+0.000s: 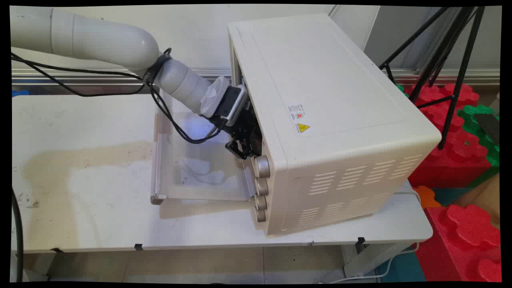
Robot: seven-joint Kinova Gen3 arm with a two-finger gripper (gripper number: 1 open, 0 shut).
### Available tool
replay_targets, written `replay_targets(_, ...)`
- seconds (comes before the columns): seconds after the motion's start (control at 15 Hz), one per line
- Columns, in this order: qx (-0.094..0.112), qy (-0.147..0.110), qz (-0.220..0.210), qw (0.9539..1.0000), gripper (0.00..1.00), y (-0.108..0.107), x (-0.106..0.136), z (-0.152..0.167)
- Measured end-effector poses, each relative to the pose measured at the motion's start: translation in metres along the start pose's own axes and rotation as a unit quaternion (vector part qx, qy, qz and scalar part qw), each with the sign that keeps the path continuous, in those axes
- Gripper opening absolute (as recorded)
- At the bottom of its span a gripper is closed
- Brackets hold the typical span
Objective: Close the oven
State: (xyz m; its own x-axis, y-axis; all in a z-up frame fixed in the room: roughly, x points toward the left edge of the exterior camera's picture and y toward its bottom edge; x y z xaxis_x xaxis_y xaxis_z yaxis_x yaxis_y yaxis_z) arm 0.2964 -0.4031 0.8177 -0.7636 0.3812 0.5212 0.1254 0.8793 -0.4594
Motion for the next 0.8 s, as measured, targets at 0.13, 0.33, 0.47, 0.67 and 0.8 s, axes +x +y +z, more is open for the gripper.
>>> replay_targets(0.13, 0.001, 0.003, -0.005, 1.0, 1.0, 0.003, 0.001, -0.009)
replay_targets(0.33, 0.003, 0.006, -0.016, 0.9998, 1.0, 0.01, 0.001, -0.024)
replay_targets(0.47, 0.004, 0.006, -0.022, 0.9997, 1.0, 0.016, 0.0, -0.037)
replay_targets(0.67, 0.006, 0.005, -0.034, 0.9994, 1.0, 0.027, -0.002, -0.061)
replay_targets(0.8, 0.006, 0.004, -0.042, 0.9991, 1.0, 0.033, -0.003, -0.076)
